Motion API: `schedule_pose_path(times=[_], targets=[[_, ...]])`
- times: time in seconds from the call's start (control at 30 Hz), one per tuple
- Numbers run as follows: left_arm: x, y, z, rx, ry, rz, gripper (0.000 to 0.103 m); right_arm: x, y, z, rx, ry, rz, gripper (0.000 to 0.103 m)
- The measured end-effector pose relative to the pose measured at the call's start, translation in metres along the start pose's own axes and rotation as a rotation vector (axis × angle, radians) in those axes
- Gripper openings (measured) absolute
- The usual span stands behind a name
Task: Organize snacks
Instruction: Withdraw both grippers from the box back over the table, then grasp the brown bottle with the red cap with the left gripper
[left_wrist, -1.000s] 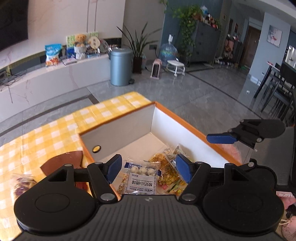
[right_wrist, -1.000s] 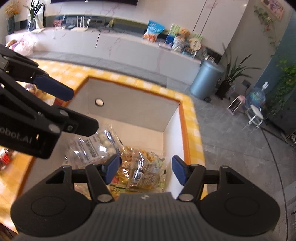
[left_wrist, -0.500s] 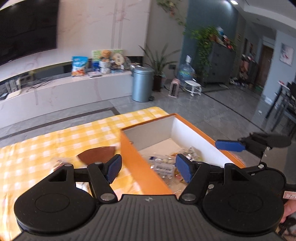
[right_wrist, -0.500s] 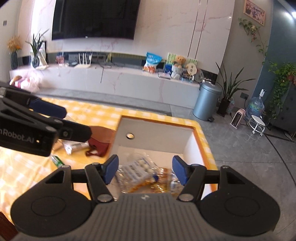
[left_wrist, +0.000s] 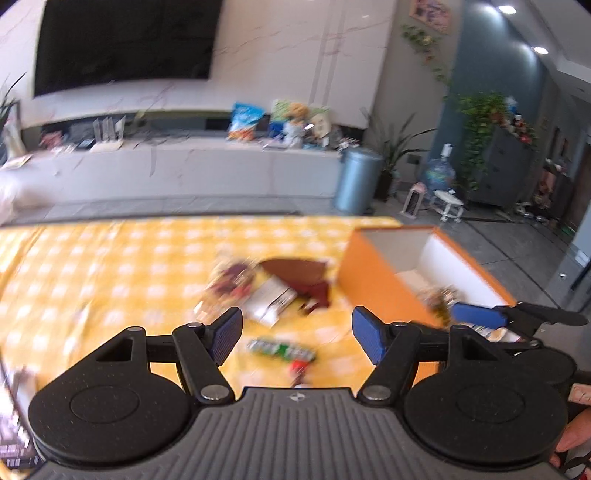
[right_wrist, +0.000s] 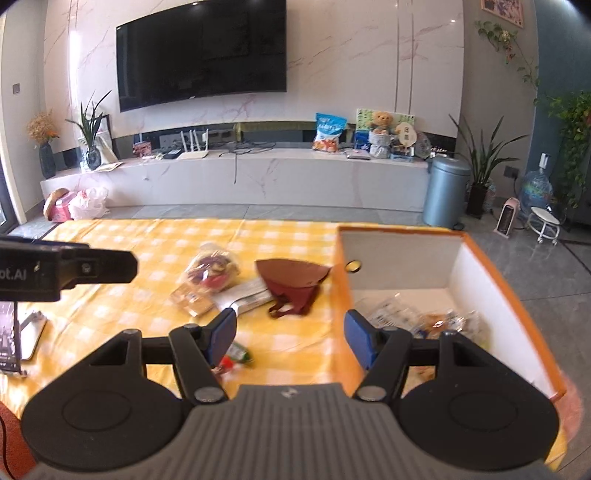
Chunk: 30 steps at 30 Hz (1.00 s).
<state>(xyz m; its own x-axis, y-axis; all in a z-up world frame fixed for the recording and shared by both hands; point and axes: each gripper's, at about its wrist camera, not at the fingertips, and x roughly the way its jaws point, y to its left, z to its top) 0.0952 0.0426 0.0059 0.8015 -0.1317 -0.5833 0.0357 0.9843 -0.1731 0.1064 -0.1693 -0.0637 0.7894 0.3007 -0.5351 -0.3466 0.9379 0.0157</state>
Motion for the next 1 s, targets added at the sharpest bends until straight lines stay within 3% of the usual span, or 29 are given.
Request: schedule_pose_path(times=[0.2,0.37,0.6,1.0], targets=[[0.005,0.03,-0.032,-0.053,0.07,0.037,0.08,0.013,0.03,-0.029,-0.021,0.032,-0.008,0.063],[0.017,0.041,-0.054,-0.079,0.123,0.019,0.079,0.034,0.041,-0.051,-0.003,0.115,0.014,0.063],[0.037,0.031,-0.063,-0.074,0.172,-0.049,0.078,0.056,0.037,-0.064,-0.077,0.15,-0.032,0.042],[0.101,0.007,-0.084,-0.031,0.309,-0.072,0.065,0.086,0.012,-0.083,-0.011,0.215,0.005,0.037]])
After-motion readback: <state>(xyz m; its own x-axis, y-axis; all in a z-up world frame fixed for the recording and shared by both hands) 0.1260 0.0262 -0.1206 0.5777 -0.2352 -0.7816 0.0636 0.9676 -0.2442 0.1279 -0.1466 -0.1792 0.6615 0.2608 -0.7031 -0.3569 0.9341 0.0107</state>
